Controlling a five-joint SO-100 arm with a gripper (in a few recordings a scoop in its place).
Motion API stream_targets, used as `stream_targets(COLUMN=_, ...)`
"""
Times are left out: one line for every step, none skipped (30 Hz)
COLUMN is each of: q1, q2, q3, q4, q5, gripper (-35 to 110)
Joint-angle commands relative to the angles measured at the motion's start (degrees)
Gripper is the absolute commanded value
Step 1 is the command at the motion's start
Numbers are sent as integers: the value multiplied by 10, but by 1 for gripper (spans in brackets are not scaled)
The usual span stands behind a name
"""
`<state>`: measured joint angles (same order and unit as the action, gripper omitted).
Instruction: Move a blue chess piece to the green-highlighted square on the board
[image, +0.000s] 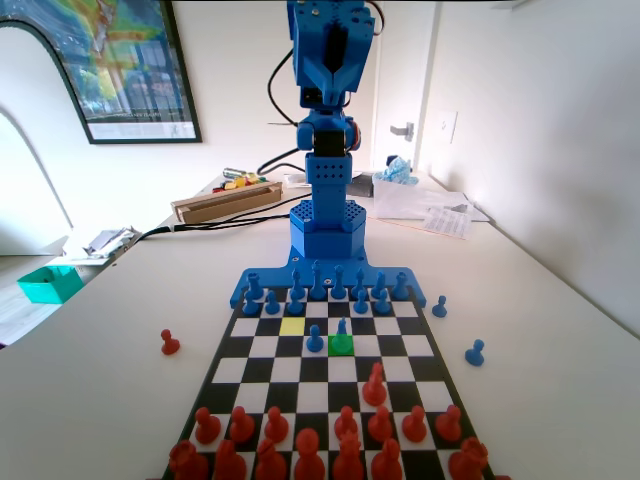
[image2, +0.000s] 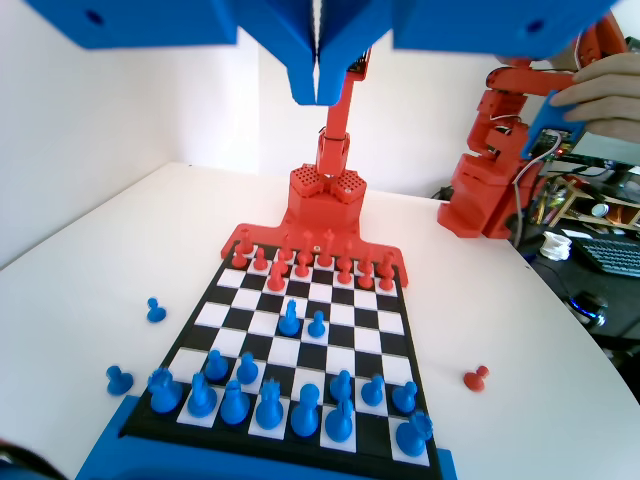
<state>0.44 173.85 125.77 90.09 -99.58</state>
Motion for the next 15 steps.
stream_targets(q1=2, q2=11, q3=-6, q4=-3, q5=-5, gripper=1)
stream_targets(q1=5, q2=11, q3=-6, q4=-3, q5=-4, gripper=2)
stream_targets(q1=6, q2=11, q3=-6, q4=-2, q5=-3, gripper=5)
stream_targets(q1=6, q2=12, q3=-7, q4=-1, q5=-3, gripper=7)
stream_targets(q1=6, q2=12, q3=-7, q4=-1, q5=-3, gripper=7)
stream_targets(q1=6, q2=12, q3=-7, q4=-1, q5=-2, gripper=7)
stream_targets(q1=7, q2=12, q3=-7, q4=-1, q5=-2, gripper=7)
stream_targets(q1=7, q2=12, q3=-7, q4=-1, q5=-2, gripper=7)
stream_targets(q1=7, q2=12, q3=-7, q4=-1, q5=-2, gripper=7)
stream_targets(q1=7, q2=12, q3=-7, q4=-1, q5=-2, gripper=7)
stream_targets(q1=7, q2=12, q3=-7, q4=-1, q5=-2, gripper=7)
stream_targets(q1=7, q2=12, q3=-7, q4=-1, q5=-2, gripper=7)
stream_targets(q1=7, q2=12, q3=-7, q4=-1, q5=-2, gripper=7)
stream_targets(q1=7, q2=12, q3=-7, q4=-1, q5=-2, gripper=7)
stream_targets(q1=7, q2=12, q3=-7, q4=-1, q5=-2, gripper=7)
